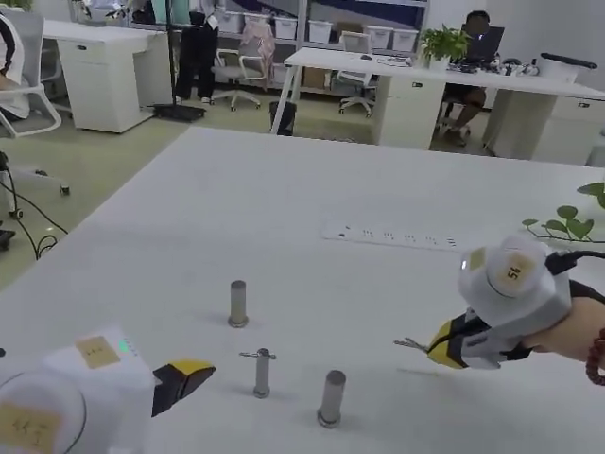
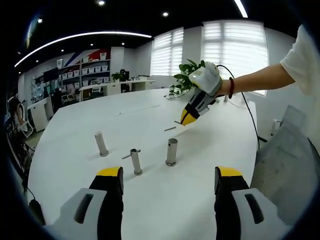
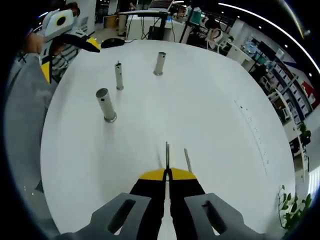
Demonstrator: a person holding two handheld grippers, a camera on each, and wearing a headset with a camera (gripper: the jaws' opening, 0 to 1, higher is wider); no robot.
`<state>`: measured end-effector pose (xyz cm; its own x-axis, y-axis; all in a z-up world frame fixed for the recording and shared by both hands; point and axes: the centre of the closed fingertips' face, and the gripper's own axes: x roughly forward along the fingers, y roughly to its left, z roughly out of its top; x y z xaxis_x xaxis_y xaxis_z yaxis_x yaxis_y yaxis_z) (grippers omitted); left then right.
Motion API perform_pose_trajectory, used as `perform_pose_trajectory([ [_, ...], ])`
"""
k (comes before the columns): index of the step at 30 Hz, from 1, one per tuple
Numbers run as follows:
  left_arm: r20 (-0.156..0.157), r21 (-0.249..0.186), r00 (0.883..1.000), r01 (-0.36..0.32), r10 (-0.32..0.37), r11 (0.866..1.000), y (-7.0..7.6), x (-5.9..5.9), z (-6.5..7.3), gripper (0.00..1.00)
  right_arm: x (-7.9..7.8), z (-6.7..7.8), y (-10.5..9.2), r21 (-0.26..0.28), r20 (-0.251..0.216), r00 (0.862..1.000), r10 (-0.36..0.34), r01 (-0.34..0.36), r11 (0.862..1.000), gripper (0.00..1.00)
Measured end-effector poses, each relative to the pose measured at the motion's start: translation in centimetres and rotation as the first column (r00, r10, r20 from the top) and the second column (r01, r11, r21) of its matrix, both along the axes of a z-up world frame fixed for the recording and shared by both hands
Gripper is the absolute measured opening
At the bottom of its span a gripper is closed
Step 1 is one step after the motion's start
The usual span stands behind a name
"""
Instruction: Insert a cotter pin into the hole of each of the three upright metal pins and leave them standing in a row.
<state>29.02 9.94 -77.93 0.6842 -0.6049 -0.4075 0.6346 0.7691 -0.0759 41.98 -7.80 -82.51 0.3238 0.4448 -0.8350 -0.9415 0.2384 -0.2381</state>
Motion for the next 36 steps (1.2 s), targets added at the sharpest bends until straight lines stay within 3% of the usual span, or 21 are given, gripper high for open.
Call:
perform_pose_trajectory([
  [4,-0.008,-0.022,1.0,-0.001,0.001,1.0,-0.2,-0.1,0.4,0.7,-1.3,1.0,0.5,0.014,0.023,0.999,0.024,-0.024,1.0,0.02],
  [16,-0.025,-0.021,0.999,0.026,-0.027,0.999,-1.4,-0.5,0.8,0.65,-5.6,2.5,2.2,0.056,0.057,0.995,0.078,-0.081,0.995,0.02],
  [28,-0.045,-0.051,0.997,0.062,-0.064,0.997,-2.9,-0.9,1.0,0.51,-9.6,3.0,5.2,0.079,0.085,0.979,0.183,-0.19,0.979,0.02],
  [36,-0.045,-0.076,0.995,0.09,-0.093,0.993,-4.2,-1.1,1.3,0.45,-11.0,3.7,7.0,0.095,0.108,0.967,0.23,-0.24,0.966,0.02],
])
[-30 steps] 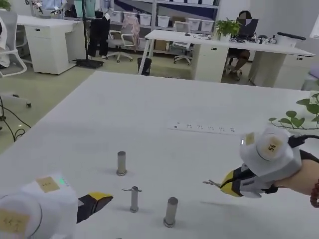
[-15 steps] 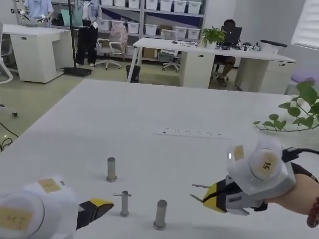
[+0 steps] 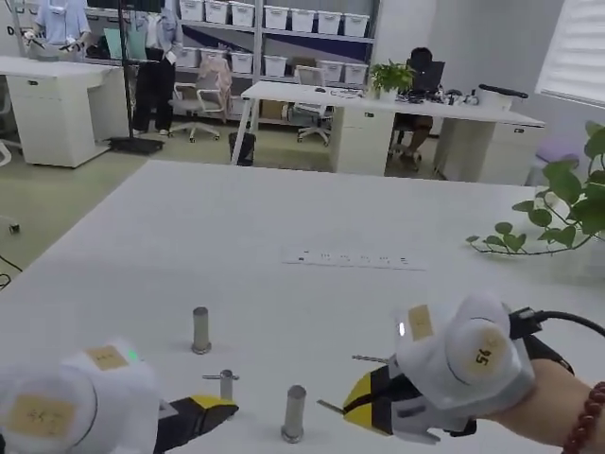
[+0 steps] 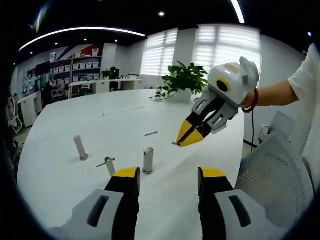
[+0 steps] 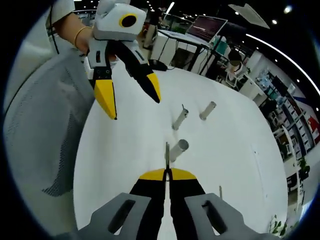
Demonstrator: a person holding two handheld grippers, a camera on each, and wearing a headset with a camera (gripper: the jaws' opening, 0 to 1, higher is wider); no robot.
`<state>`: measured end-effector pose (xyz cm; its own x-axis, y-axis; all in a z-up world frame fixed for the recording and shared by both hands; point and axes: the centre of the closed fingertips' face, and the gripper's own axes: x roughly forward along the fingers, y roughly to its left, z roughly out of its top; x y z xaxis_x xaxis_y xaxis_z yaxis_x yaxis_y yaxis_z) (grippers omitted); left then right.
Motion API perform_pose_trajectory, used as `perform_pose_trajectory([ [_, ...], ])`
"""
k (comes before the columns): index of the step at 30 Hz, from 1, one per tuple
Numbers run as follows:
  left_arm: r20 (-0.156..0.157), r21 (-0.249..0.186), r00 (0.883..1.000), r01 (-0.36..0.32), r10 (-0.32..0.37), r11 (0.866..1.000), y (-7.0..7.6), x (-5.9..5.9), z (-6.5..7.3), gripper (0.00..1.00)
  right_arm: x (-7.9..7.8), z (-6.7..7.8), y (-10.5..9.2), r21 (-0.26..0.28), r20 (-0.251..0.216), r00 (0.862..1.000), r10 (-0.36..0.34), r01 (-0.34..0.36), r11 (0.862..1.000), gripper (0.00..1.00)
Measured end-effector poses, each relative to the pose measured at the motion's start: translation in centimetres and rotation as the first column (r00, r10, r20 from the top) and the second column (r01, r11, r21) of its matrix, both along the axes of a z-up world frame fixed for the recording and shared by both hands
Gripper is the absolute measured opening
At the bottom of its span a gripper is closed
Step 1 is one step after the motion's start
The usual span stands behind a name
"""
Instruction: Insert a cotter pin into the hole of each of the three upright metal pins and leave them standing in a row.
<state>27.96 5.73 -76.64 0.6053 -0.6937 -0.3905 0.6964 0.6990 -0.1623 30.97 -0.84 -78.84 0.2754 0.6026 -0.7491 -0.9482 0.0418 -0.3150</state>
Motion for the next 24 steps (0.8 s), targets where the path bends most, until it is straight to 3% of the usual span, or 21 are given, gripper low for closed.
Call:
perform_pose_trajectory([
  [10,-0.022,-0.044,1.0,0.014,-0.015,0.999,-1.3,0.2,0.2,0.37,-1.4,0.4,1.3,0.007,0.032,0.998,0.05,-0.051,0.999,0.02],
  [24,-0.082,-0.13,0.996,0.02,-0.031,0.991,-2.4,-0.2,0.4,0.2,-3.0,0.9,3.0,0.008,0.094,0.988,0.126,-0.127,0.992,0.02],
])
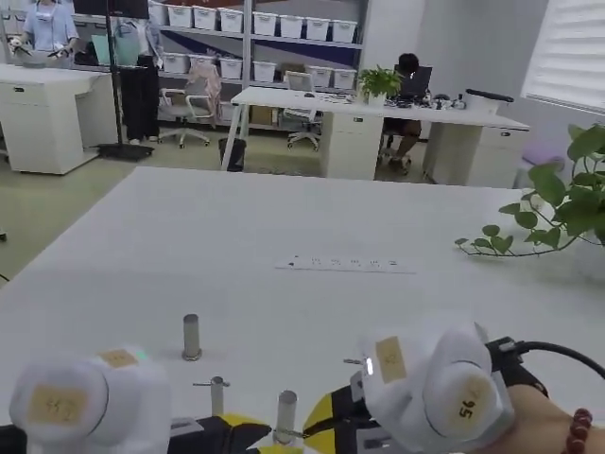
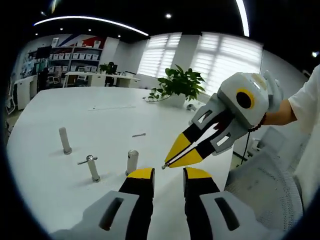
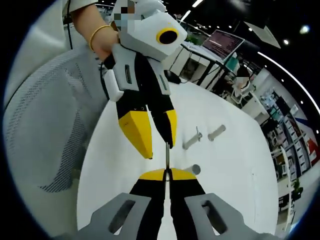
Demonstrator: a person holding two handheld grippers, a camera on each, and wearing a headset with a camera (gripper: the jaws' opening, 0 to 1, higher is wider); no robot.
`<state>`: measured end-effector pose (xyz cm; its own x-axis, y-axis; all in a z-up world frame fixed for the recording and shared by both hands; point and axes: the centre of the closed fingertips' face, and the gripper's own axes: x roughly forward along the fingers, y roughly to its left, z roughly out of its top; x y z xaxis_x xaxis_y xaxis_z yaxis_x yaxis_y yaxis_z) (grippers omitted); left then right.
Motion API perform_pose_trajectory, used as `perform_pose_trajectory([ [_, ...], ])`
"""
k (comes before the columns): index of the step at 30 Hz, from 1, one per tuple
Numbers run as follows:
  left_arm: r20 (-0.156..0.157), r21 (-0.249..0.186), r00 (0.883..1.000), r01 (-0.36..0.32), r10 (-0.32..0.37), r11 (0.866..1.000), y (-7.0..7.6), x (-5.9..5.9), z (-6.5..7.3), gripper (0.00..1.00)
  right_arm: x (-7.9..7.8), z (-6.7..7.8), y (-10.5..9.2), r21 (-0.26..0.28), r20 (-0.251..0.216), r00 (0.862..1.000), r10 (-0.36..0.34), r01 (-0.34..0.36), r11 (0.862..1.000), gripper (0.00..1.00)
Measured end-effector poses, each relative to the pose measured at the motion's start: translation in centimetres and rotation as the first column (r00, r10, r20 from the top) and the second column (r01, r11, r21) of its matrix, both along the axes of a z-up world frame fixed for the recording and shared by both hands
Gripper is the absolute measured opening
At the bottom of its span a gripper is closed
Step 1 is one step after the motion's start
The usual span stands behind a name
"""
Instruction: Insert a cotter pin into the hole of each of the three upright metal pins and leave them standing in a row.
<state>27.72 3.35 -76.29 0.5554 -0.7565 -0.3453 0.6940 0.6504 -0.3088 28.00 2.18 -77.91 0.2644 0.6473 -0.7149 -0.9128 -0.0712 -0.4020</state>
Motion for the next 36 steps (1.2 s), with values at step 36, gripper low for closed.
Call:
perform_pose_trajectory([
  [36,-0.004,-0.046,1.0,-0.018,0.018,0.999,0.5,0.5,0.2,0.01,-0.3,0.8,1.3,0.041,0.032,0.999,0.009,-0.01,0.999,0.03],
])
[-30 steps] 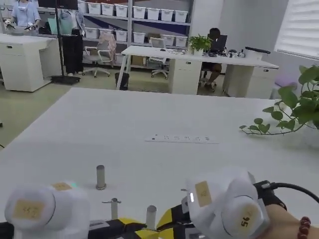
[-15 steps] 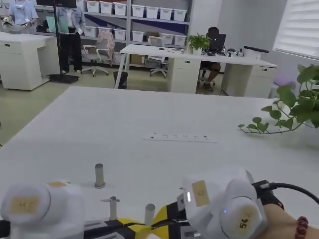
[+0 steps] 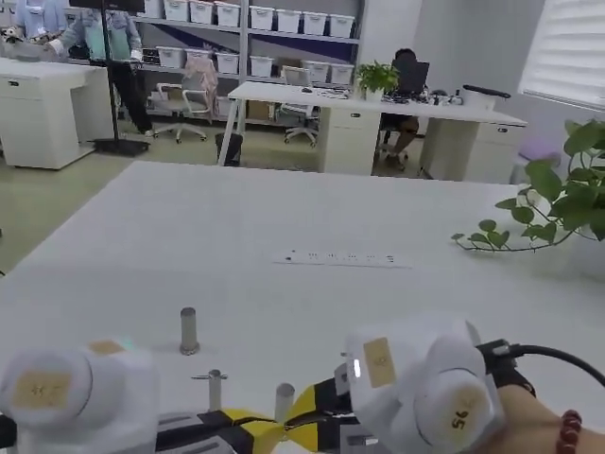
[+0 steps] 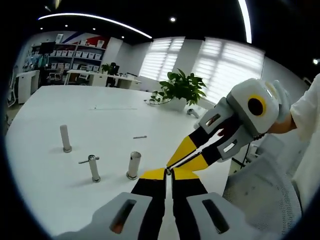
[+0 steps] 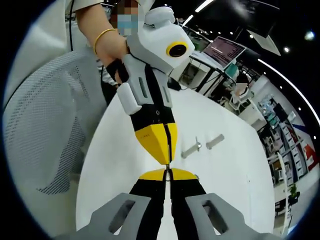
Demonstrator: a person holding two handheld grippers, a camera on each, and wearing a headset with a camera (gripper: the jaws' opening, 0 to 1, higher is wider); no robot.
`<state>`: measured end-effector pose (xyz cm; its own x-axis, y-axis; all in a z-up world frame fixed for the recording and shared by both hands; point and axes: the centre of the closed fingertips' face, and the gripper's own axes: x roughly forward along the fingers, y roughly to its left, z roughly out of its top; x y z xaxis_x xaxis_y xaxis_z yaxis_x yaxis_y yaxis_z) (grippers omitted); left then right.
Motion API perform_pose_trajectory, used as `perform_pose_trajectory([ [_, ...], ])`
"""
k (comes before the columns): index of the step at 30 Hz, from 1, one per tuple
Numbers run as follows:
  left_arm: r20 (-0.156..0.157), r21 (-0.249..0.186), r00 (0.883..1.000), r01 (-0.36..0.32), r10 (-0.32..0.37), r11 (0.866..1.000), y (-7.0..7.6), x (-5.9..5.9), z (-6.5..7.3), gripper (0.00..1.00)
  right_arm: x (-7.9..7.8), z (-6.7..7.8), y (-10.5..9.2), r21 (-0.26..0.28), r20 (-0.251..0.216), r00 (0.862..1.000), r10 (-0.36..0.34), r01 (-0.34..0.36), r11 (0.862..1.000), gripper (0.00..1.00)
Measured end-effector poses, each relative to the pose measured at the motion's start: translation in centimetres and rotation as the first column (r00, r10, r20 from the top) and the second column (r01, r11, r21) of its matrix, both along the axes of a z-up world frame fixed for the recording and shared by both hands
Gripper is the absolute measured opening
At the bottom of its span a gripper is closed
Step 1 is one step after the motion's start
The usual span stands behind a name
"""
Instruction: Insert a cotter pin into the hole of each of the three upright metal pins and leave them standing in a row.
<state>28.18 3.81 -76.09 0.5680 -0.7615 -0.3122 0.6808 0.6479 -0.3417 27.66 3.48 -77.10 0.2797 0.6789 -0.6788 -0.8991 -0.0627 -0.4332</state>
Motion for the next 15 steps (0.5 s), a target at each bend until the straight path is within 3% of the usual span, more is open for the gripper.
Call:
perform_pose_trajectory([
  [8,0.015,0.0,1.0,0.006,-0.006,1.0,-0.1,0.15,0.2,0.01,0.57,-0.2,-0.2,0.034,-0.04,0.998,-0.04,0.042,0.999,0.07],
  [15,0.033,0.02,0.999,0.021,-0.022,1.0,0.01,0.22,0.04,0.0,0.73,-0.41,-0.53,0.086,-0.14,0.986,-0.092,0.104,0.991,0.11],
])
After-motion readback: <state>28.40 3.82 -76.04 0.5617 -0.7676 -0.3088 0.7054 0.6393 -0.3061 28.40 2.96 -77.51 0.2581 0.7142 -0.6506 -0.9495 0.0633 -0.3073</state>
